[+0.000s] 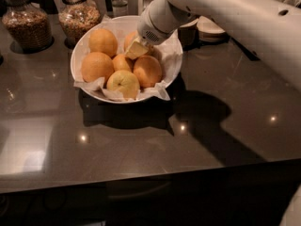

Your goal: Pick orange from white bowl

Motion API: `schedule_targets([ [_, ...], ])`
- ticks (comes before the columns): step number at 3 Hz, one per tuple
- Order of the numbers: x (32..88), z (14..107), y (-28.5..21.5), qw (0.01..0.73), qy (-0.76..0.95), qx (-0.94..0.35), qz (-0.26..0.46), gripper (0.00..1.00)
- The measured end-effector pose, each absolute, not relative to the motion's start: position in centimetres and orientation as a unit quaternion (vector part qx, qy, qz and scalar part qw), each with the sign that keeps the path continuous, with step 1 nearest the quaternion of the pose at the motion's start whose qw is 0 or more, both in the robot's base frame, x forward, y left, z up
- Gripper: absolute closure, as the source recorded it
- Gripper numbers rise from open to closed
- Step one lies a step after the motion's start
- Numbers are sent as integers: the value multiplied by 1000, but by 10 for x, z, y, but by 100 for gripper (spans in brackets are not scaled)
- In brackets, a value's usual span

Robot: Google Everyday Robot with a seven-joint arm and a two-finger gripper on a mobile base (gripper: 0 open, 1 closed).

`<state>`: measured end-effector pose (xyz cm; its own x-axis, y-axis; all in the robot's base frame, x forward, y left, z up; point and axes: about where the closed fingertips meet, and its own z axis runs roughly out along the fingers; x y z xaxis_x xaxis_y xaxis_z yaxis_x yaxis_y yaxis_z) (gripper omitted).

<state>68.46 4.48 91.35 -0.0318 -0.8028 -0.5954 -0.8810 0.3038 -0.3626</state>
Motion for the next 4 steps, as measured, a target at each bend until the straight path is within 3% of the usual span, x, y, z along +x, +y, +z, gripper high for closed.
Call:
schedule_targets([
  [1,692,911,48,369,720,-586,43,64],
  [4,698,910,49,354,729,-585,37,1],
])
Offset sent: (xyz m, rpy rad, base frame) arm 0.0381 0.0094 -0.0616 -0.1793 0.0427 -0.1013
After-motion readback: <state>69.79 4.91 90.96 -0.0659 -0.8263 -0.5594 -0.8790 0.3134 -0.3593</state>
